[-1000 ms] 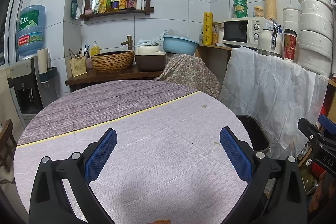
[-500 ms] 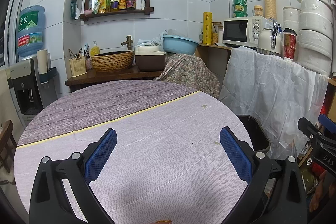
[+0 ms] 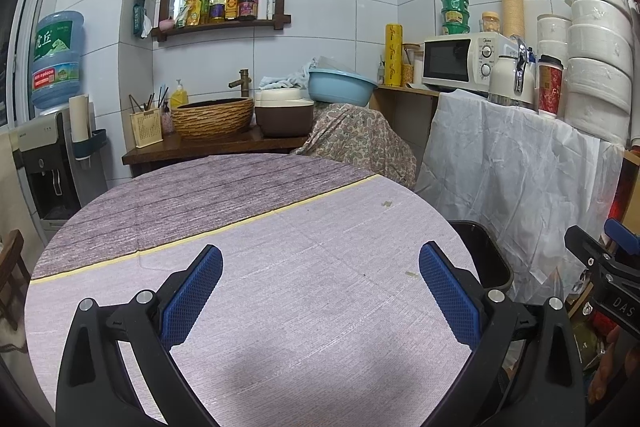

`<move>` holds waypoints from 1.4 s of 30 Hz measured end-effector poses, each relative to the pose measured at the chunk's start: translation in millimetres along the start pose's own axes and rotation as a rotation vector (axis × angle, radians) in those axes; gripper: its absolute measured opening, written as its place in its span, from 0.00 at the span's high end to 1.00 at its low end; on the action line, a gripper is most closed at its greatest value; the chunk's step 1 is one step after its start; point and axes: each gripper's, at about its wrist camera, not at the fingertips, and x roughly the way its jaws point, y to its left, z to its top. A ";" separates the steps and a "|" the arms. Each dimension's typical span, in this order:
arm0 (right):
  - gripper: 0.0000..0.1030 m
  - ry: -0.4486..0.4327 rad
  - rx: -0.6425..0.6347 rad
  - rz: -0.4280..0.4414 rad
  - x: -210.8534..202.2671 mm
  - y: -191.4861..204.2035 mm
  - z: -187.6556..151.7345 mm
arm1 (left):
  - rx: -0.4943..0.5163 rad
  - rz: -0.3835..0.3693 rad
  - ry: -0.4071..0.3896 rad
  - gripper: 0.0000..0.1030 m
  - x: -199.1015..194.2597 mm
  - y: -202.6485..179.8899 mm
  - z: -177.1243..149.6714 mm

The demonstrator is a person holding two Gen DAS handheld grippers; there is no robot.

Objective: Collect trash

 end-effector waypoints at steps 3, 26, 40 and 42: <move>0.06 0.004 0.002 0.001 0.8 -0.1 -0.2 | -0.001 -0.002 0.005 0.05 0.9 -0.1 0.2; 0.06 0.005 -0.002 0.002 2.9 0.9 -1.7 | -0.007 0.006 0.009 0.05 1.0 7.4 -0.8; 0.06 0.005 -0.001 0.003 2.6 1.7 -1.5 | -0.006 0.006 0.009 0.05 1.0 7.7 -0.7; 0.06 0.005 -0.002 0.002 2.5 1.9 -1.3 | -0.004 0.006 0.008 0.05 0.9 7.8 -0.8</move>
